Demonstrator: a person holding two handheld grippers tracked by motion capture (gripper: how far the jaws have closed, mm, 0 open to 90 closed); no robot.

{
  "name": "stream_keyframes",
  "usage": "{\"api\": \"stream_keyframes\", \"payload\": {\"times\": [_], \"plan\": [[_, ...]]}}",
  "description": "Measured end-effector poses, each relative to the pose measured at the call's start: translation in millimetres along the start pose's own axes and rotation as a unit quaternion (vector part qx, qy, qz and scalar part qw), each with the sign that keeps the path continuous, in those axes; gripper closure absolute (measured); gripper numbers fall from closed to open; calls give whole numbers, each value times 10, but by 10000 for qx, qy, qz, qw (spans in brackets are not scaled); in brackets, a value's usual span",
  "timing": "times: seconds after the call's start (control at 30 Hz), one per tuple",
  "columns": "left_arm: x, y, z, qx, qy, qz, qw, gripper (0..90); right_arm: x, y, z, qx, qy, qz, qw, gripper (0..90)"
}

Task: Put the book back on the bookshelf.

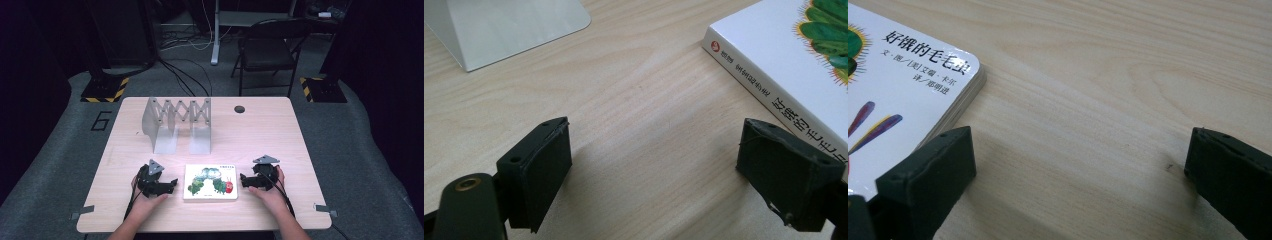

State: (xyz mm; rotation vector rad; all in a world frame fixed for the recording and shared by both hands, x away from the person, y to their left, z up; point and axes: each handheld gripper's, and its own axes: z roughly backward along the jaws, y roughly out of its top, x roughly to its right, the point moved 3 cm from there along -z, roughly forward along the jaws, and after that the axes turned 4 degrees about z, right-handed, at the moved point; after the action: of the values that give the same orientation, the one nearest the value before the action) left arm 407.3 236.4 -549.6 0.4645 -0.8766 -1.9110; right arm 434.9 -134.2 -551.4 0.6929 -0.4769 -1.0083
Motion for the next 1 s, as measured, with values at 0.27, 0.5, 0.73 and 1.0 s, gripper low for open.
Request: {"api": "stream_keyframes", "payload": {"times": [0.27,0.5,0.73,1.0], "plan": [[1,0,1,-9,7,-6,10000,140,-2,-1,2,-8,3,-12,10000,0],[4,2,0,-17,-4,1,10000,139,-11,4,0,-15,0,-73,10000,0],[4,2,0,-23,-9,1,10000,138,-12,4,1,-21,-4,-82,10000,0],[53,6,-2,42,0,30,10000,181,-12,5,1,-19,-5,-82,10000,0]]}}
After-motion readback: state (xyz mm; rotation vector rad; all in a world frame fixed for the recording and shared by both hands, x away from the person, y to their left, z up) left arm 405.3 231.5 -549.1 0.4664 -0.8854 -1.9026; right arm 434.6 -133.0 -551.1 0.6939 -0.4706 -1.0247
